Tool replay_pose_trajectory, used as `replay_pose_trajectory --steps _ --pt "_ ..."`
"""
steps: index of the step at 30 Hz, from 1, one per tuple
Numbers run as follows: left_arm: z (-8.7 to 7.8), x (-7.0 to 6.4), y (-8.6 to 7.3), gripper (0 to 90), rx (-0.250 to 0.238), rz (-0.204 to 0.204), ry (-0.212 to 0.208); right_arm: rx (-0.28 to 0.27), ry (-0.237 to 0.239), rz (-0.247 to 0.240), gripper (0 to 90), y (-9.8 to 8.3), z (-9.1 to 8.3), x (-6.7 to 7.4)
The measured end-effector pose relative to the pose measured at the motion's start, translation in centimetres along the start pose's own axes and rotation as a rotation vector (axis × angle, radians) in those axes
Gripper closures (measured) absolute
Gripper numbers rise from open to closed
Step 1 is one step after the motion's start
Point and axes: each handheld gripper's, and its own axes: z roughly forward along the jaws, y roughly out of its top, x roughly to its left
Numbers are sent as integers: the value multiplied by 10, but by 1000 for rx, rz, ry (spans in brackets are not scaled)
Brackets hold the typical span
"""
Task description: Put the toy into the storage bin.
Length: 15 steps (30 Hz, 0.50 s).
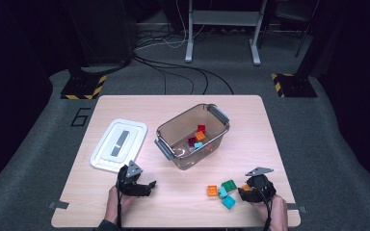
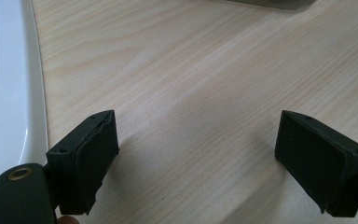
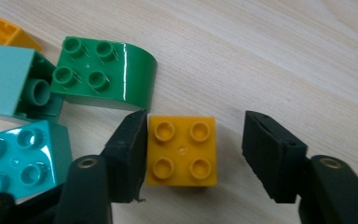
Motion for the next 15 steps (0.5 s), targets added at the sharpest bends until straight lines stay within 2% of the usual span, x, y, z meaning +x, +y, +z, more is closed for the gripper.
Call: replay_pose_trajectory --steps 4,15 --pt "0 0 0 130 -4 -6 1 0 8 15 572 -2 0 -3" --pt "0 0 0 130 -5 -7 1 -50 17 36 580 3 2 -9"
